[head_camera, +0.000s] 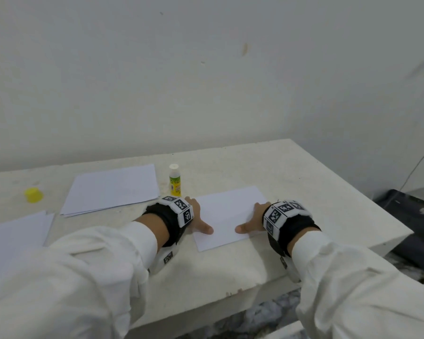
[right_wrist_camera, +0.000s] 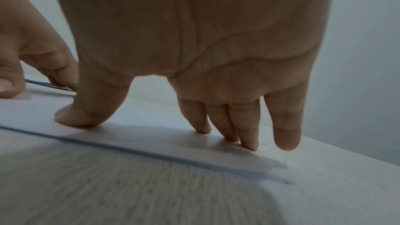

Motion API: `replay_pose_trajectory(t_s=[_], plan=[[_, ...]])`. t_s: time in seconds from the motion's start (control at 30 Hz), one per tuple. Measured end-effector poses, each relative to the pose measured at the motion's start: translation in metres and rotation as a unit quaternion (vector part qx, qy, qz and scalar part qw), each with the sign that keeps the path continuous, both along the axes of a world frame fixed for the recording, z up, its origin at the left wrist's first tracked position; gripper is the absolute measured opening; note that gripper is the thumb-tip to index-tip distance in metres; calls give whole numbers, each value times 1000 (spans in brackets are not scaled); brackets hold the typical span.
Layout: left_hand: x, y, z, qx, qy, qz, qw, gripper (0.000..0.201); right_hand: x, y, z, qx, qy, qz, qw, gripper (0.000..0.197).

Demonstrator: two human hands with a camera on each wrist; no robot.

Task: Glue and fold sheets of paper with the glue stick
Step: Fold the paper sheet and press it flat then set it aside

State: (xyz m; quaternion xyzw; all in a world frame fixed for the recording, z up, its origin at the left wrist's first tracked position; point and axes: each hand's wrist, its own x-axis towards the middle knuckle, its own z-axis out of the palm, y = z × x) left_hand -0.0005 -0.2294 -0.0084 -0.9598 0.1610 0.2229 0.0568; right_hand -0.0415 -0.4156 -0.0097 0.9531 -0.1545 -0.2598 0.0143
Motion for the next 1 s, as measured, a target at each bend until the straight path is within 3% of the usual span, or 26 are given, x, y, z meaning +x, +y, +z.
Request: replay_pose_trajectory(t_s=[0.07, 0.17, 0.37, 0.5, 0.57, 0.63, 0.73, 0.8, 0.9, 1.0], plan=[[3, -2, 1, 8, 13, -1, 1000, 70, 4, 1, 2, 6, 9, 7, 1000, 90], [3, -5, 2, 12, 14, 10, 1000, 64, 10, 1, 2, 2, 16, 21, 1000, 86], [4, -10, 5, 34, 22, 18, 999, 65, 10, 2, 3, -5, 15, 40, 999, 84], [1, -12, 9, 49, 1, 16, 999, 82, 13, 0, 3, -10, 12, 41, 999, 85], [-4, -11, 10, 12, 3, 17, 1000, 82, 12, 0, 3, -12, 5, 43, 999, 84], [-11, -9, 10, -98, 8, 37, 994, 84, 11, 0, 3, -2, 7, 30, 1000, 83], [-25, -3, 9, -295, 34, 136, 945, 111, 7, 0, 3, 7, -4, 32, 999, 80], [-32, 0, 9, -388, 77, 202, 896, 109, 2, -1, 4, 11, -28, 30, 999, 83], [-37, 5, 7, -476, 143, 281, 821, 76, -13, 4, 11, 20, -57, 43, 997, 74], [-38, 8, 5, -488, 160, 312, 799, 37, -33, 13, 24, 44, -104, 105, 988, 29]])
